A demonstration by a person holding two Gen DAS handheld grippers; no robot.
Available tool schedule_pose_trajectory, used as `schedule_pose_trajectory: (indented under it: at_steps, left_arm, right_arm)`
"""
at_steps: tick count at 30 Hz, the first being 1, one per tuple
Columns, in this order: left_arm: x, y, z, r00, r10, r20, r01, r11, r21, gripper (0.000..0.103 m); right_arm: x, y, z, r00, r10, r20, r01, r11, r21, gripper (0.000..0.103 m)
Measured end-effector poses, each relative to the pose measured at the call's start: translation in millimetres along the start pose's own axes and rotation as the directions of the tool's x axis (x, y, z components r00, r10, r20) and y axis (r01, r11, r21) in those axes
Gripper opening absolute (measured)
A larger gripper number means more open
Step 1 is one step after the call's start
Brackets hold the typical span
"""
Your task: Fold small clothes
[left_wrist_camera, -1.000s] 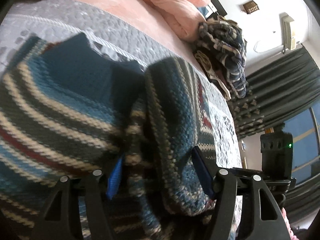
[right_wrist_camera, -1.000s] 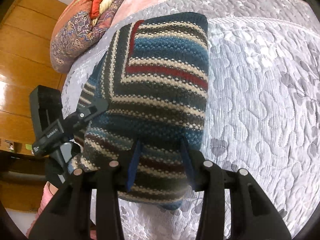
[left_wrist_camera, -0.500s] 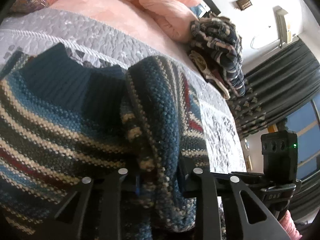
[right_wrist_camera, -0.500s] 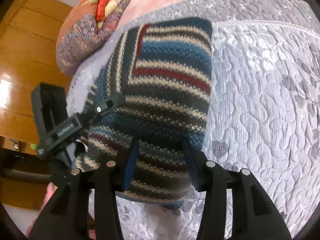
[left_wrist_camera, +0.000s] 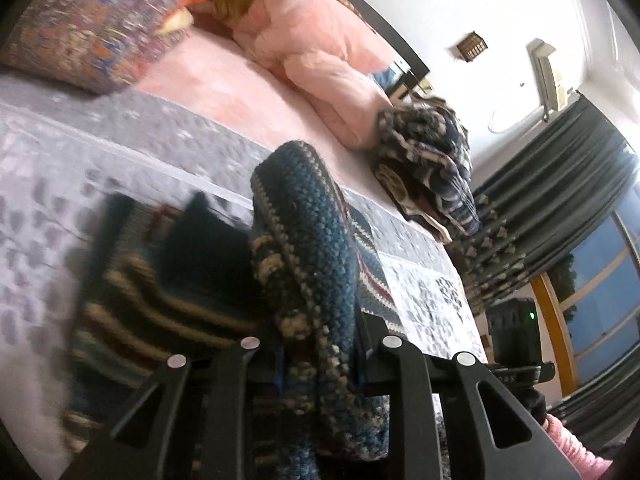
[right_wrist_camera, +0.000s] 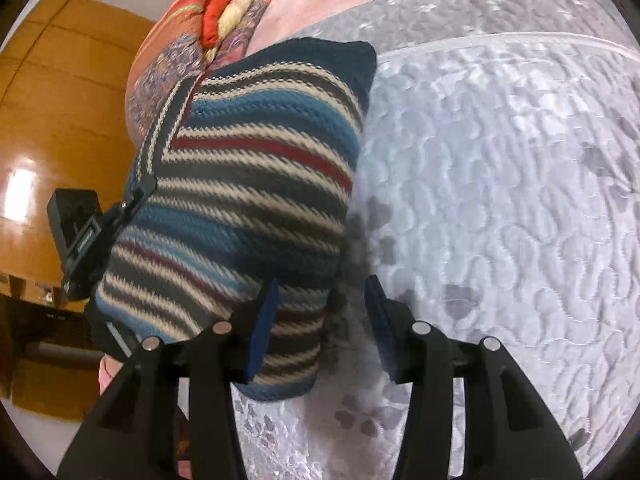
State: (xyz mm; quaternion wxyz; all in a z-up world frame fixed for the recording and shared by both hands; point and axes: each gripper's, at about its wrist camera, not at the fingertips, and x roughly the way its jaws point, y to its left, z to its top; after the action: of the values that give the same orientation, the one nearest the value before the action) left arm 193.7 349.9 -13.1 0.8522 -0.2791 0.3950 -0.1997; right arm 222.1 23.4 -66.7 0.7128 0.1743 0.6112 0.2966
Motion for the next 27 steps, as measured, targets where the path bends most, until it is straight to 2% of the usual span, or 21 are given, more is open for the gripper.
schedule_pose_trajectory:
  at_steps: [3,8,14,19,24,27]
  left_arm:
    - [-17,22,6,1.0,0.004,0.012,-0.003,1.0,-0.014,0.024]
    - [-20,56,7,0.999,-0.053,-0.014,0.052,0.998,-0.039,0.024]
    - [-11,82,-3,0.998,-0.018,-0.06,0.017,1.0,-0.009,0.024]
    - [-14,96,-4,0.998,-0.025,-0.062,0.025,1.0,0.002,0.024]
    - [-1,114,-11,0.996,-0.014,-0.09,0.012,1.0,-0.017,0.026]
    - [-1,116,-12,0.996,-0.023,-0.083,0.022,1.0,-0.02,0.029]
  right_arm:
    - [8,8,-2,1.0,0.015,-0.014,-0.015,1.0,-0.013,0.045]
    - [26,25,-4,0.998,0.037,-0.044,-0.038,0.999,-0.018,0.046]
    - [50,44,-7,0.995,0.052,-0.089,-0.054,0.998,-0.017,0.049]
    - [64,55,-11,0.993,0.025,-0.118,-0.029,0.999,-0.039,0.049]
    - [67,60,-12,0.993,0.001,-0.12,-0.007,0.999,-0.047,0.045]
    - [75,62,-11,0.992,-0.028,-0.124,0.021,0.999,-0.05,0.044]
